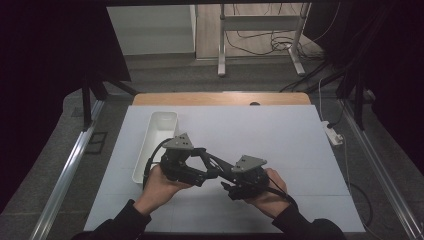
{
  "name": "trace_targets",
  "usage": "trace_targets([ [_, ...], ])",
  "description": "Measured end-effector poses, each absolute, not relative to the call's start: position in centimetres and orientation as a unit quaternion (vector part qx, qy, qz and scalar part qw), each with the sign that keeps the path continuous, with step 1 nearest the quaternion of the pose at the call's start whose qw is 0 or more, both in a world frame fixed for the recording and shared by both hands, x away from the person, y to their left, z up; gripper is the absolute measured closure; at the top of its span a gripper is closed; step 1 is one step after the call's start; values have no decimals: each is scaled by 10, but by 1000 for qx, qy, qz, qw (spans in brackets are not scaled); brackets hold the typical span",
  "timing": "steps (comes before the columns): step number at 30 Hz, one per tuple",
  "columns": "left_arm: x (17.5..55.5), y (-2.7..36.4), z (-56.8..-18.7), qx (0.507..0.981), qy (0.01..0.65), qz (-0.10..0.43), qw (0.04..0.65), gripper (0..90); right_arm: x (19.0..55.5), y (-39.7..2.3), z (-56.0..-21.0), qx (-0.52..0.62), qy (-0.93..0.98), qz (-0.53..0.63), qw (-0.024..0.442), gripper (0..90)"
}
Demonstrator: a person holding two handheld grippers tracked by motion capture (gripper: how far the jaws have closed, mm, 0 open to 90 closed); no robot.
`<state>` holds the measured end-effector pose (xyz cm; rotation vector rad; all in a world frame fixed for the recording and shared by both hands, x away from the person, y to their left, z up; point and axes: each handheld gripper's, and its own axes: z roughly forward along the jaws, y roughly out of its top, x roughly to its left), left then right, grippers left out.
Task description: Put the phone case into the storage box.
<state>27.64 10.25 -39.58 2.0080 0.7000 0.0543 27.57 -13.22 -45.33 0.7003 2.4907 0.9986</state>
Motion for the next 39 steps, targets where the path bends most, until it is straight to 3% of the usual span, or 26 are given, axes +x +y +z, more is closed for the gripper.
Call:
trace_targets([
  [11, 276, 100, -395, 822, 297, 20, 485, 144, 272, -130, -452, 234, 884, 352, 202, 439],
  [18, 279, 101, -396, 816, 316, 24, 484, 138, 268, -129, -452, 217, 884, 342, 235, 615],
  [29, 282, 103, -400, 811, 325, 28, 486, 119, 264, -128, -452, 192, 889, 331, 251, 802],
  [33, 285, 108, -399, 800, 333, 14, 498, 121, 258, -125, -448, 171, 886, 337, 267, 842],
  [39, 284, 113, -397, 802, 333, 36, 495, 72, 259, -127, -449, 176, 892, 335, 247, 844],
])
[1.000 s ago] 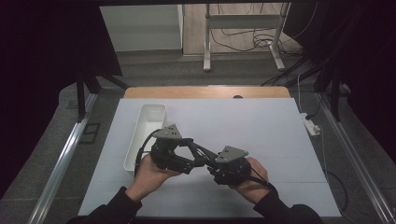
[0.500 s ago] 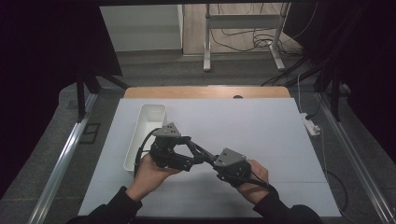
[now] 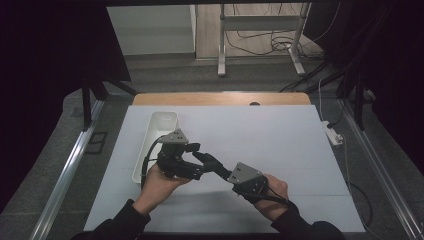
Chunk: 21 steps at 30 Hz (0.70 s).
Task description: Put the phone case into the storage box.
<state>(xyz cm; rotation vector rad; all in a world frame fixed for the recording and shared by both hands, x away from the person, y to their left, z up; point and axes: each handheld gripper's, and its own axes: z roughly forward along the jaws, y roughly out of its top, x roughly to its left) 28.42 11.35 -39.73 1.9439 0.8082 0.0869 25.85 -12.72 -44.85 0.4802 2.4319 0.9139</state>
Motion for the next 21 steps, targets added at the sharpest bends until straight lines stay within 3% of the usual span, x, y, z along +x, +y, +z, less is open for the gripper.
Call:
trace_targets([
  [21, 284, 129, -397, 824, 270, 59, 494, 7, 274, -155, -440, 218, 884, 398, 115, 843],
])
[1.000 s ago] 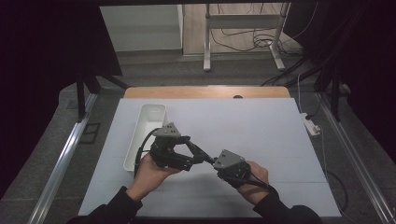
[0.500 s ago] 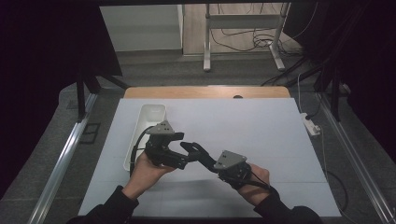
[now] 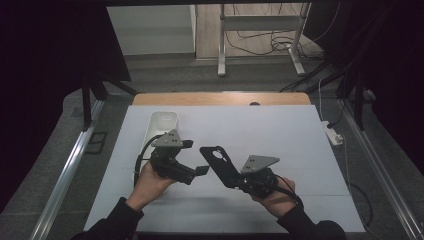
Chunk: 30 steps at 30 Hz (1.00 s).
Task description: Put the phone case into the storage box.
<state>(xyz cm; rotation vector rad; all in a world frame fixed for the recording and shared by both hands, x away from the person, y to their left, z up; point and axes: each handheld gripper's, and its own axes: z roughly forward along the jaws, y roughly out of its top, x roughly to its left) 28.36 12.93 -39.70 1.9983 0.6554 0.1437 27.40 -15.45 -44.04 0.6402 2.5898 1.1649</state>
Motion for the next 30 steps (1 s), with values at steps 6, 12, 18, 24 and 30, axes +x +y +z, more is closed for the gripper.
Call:
trace_targets([
  [6, 284, 134, -397, 827, 260, 69, 493, 4, 275, -162, -440, 228, 877, 416, 81, 844],
  [12, 285, 138, -397, 824, 258, 65, 500, 0, 274, -168, -438, 220, 870, 436, 59, 843],
  [18, 286, 140, -396, 828, 253, 47, 498, 0, 274, -170, -437, 213, 865, 453, 34, 843],
  [24, 284, 140, -394, 827, 248, 48, 503, 2, 271, -167, -438, 198, 868, 455, 20, 843],
  [30, 282, 140, -393, 825, 245, 54, 507, 98, 270, -166, -437, 189, 867, 461, 13, 843],
])
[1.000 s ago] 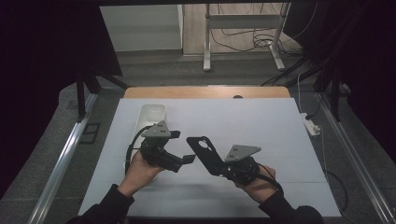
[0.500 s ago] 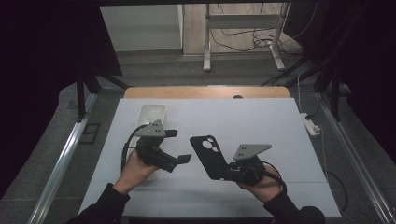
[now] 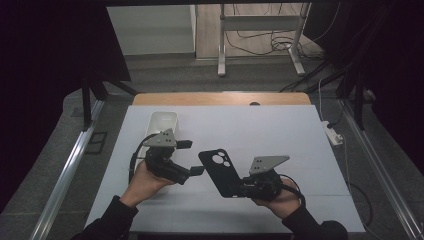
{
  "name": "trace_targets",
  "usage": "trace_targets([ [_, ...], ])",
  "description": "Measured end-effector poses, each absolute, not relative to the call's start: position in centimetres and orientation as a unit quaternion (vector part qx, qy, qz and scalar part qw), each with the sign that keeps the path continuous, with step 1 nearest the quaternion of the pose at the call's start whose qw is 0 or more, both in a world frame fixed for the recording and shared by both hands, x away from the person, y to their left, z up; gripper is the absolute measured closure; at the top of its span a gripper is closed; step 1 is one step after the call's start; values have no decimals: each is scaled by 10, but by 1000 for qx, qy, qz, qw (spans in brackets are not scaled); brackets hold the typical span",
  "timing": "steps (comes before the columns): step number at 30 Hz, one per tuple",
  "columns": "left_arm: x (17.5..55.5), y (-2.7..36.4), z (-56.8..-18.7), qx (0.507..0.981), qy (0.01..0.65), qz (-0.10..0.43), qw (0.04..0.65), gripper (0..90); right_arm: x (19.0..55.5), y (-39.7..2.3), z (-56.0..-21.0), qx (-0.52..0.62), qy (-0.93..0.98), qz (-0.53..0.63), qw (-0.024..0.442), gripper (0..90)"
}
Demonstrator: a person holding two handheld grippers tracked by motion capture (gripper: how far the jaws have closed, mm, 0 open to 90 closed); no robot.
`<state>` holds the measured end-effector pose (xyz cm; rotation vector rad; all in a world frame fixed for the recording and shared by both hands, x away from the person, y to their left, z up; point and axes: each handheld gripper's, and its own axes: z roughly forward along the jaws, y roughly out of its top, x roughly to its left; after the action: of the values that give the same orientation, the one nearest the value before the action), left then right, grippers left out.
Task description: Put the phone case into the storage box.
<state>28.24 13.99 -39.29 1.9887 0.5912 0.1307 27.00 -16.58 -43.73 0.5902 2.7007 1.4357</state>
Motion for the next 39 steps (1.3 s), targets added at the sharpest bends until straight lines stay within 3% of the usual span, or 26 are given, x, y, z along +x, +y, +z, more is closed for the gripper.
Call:
trace_targets([
  [10, 283, 142, -393, 816, 245, 19, 523, 416, 268, -164, -437, 186, 866, 464, 13, 844],
  [24, 284, 142, -395, 812, 240, -9, 532, 757, 267, -163, -436, 183, 865, 466, 16, 845],
  [35, 285, 144, -396, 802, 235, -39, 548, 819, 268, -161, -439, 187, 870, 456, 30, 838],
  [39, 284, 143, -395, 802, 231, -36, 549, 821, 268, -159, -440, 191, 872, 449, 37, 775],
])
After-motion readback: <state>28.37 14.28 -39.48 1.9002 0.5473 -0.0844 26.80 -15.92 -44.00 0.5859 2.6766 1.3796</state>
